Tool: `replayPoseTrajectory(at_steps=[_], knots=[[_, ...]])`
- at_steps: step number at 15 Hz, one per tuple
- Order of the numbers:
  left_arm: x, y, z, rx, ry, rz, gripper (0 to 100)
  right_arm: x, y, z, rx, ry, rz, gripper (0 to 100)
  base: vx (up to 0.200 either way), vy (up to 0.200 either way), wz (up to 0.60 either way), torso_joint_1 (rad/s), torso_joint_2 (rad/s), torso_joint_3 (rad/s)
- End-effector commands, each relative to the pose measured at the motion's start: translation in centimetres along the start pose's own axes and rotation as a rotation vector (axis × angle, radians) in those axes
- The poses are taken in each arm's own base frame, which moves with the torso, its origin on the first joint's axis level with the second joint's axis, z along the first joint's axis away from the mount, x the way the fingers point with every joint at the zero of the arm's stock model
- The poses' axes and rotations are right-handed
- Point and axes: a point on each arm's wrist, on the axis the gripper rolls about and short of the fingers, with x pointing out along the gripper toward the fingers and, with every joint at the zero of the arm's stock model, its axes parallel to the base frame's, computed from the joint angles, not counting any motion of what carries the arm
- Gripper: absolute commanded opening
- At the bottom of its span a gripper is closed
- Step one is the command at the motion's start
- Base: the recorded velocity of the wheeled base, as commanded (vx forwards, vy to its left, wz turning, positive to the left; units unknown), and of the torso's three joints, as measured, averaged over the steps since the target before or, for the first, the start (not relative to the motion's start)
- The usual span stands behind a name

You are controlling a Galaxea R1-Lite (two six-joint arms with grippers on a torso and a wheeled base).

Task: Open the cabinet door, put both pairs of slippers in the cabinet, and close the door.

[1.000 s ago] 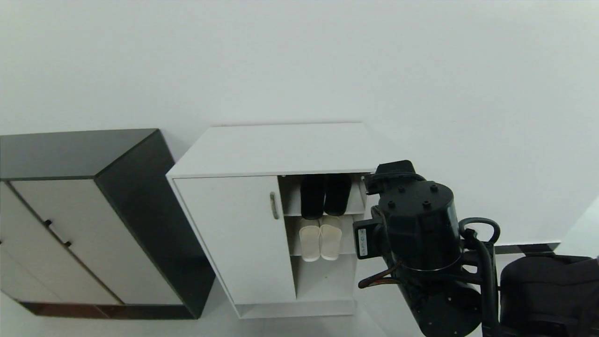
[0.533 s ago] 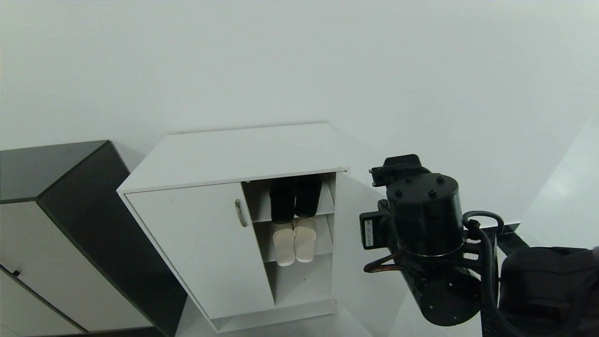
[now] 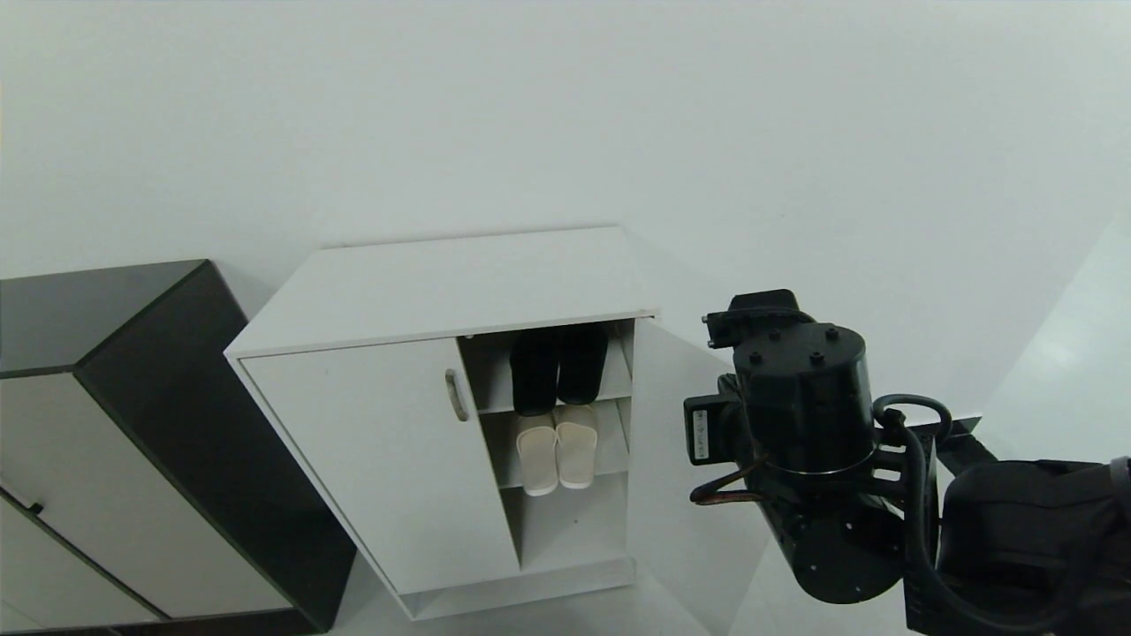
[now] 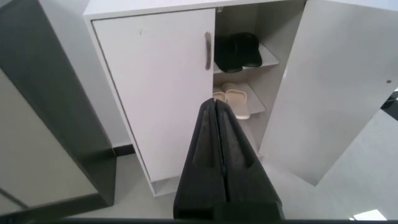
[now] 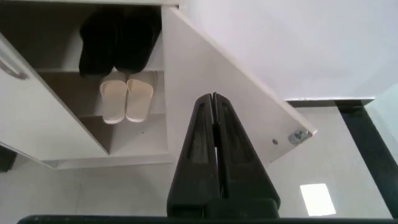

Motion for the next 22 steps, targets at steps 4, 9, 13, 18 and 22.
replayPoseTrajectory(at_steps=[4,9,13,18,22], knots=[[0.0,0.0,0.0,0.001,-0.001,0.0,0,1.0,-0.7,0.0,-0.006,0.005,-0.034,0,-0.15,0.0,0.0,-0.003,0.0,0.002],[0.0,0.0,0.0,0.001,-0.001,0.0,0,9.3,-5.9,1.6,0.078,0.013,-0.106,0,0.0,0.0,0.0,0.0,0.0,0.0],[0.0,0.0,0.0,0.0,-0.001,0.0,0,13.2,-8.0,1.2,0.146,0.029,-0.109,0,0.0,0.0,0.0,0.0,0.0,0.0],[0.0,0.0,0.0,0.0,-0.001,0.0,0,17.1,-9.7,-0.5,0.167,0.058,-0.162,0,0.0,0.0,0.0,0.0,0.0,0.0],[0.0,0.0,0.0,0.0,-0.001,0.0,0,18.3,-10.1,-1.2,0.174,0.071,-0.184,0,0.0,0.0,0.0,0.0,0.0,0.0]])
